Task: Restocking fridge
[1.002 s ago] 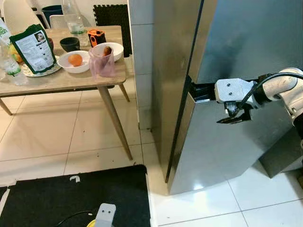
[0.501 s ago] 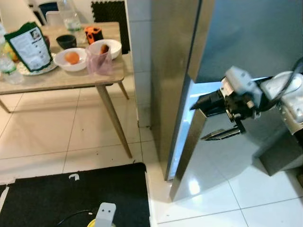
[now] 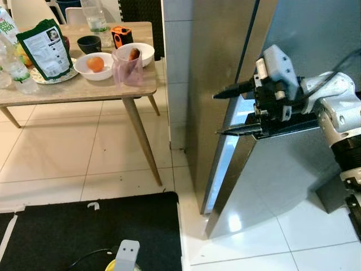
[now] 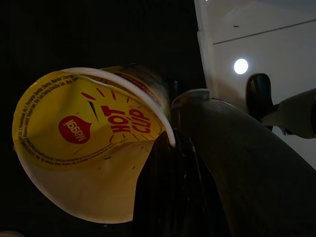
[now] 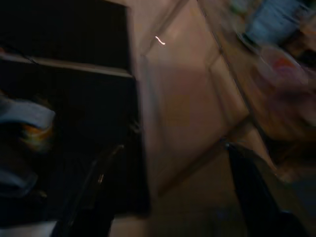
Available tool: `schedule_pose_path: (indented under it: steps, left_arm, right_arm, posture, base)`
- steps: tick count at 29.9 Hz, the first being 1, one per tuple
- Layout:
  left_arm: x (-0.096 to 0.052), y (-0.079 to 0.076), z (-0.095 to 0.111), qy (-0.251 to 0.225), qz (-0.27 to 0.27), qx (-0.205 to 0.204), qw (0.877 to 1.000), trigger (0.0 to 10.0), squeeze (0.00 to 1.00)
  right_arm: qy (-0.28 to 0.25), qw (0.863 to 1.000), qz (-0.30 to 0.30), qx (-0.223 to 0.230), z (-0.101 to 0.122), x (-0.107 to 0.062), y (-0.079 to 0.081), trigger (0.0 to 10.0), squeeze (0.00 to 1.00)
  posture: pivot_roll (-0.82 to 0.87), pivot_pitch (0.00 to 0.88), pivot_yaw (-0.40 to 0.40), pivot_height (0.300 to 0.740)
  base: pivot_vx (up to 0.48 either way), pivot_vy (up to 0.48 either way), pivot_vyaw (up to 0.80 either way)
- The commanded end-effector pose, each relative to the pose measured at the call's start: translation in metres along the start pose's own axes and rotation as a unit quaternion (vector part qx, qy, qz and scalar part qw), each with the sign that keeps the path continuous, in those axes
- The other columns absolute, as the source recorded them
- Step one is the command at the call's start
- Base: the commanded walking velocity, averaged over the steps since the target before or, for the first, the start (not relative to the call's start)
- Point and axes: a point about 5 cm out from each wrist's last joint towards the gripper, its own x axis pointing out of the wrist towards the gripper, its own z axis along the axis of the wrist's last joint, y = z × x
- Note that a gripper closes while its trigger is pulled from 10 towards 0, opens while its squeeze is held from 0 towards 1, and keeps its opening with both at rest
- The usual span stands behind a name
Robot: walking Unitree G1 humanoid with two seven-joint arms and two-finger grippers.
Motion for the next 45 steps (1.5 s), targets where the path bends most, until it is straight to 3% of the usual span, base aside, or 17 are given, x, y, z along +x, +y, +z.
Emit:
schedule_pose_path:
  steps: [1, 6, 10, 12, 15, 21, 22, 35, 37, 45]
  left_arm:
    - [-0.004, -0.007, -0.036, 0.066, -0.007, -0.004, 0.998, 10.0, 0.00]
    - [-0.004, -0.009, -0.036, 0.067, -0.008, -0.005, 0.998, 10.0, 0.00]
    - [-0.004, -0.010, -0.035, 0.066, -0.010, -0.005, 0.998, 10.0, 0.00]
    - [-0.004, -0.010, -0.034, 0.065, -0.010, -0.004, 0.998, 10.0, 0.00]
    - [-0.004, -0.009, -0.034, 0.064, -0.009, -0.004, 0.998, 10.0, 0.00]
    - [-0.004, -0.009, -0.034, 0.064, -0.008, -0.004, 0.998, 10.0, 0.00]
    - [-0.004, -0.009, -0.034, 0.065, -0.008, -0.004, 0.998, 10.0, 0.00]
    - [-0.003, -0.010, -0.034, 0.064, -0.010, -0.006, 0.998, 10.0, 0.00]
    - [-0.003, -0.010, -0.034, 0.064, -0.010, -0.008, 0.998, 10.0, 0.00]
    - [-0.003, -0.010, -0.034, 0.064, -0.009, -0.010, 0.998, 10.0, 0.00]
  right_arm:
    - [0.020, 0.999, -0.026, -0.009, 0.001, -0.002, -0.006, 0.0, 0.00]
    - [0.056, 0.996, -0.071, -0.014, 0.000, -0.004, -0.017, 0.0, 0.00]
    - [0.114, 0.988, -0.095, -0.050, -0.004, -0.005, -0.022, 0.0, 0.00]
    - [0.181, 0.974, -0.092, -0.099, -0.010, -0.009, -0.022, 0.0, 0.00]
    - [0.226, 0.961, -0.092, -0.128, -0.014, -0.013, -0.024, 0.0, 0.00]
    - [0.253, 0.951, -0.103, -0.144, -0.014, -0.017, -0.028, 0.0, 0.00]
    - [0.259, 0.949, -0.101, -0.148, -0.015, -0.017, -0.028, 9.8, 0.00]
    - [0.288, 0.944, -0.029, -0.161, -0.031, -0.013, -0.015, 10.0, 0.00]
    - [0.295, 0.941, 0.051, -0.157, -0.038, -0.015, 0.001, 10.0, 0.00]
    - [0.319, 0.928, 0.142, -0.128, -0.043, -0.031, 0.015, 10.0, 0.00]
  posture:
    - [-0.05, 0.123, -0.066, 0.740]
    - [-0.05, 0.123, -0.068, 0.740]
    - [-0.05, 0.122, -0.069, 0.740]
    - [-0.05, 0.120, -0.070, 0.740]
    - [-0.05, 0.116, -0.072, 0.740]
    - [-0.05, 0.113, -0.073, 0.740]
    - [-0.05, 0.113, -0.073, 0.740]
    - [-0.05, 0.116, -0.076, 0.740]
    - [-0.05, 0.118, -0.076, 0.740]
    - [-0.06, 0.118, -0.077, 0.740]
  base:
    - [0.000, 0.000, 0.00]
    - [0.000, 0.000, 0.00]
    - [0.000, 0.000, 0.00]
    - [0.000, 0.000, 0.00]
    - [0.000, 0.000, 0.00]
    - [0.000, 0.000, 0.00]
    - [0.000, 0.000, 0.00]
    - [0.000, 0.000, 0.00]
    - [0.000, 0.000, 0.00]
    - [0.000, 0.000, 0.00]
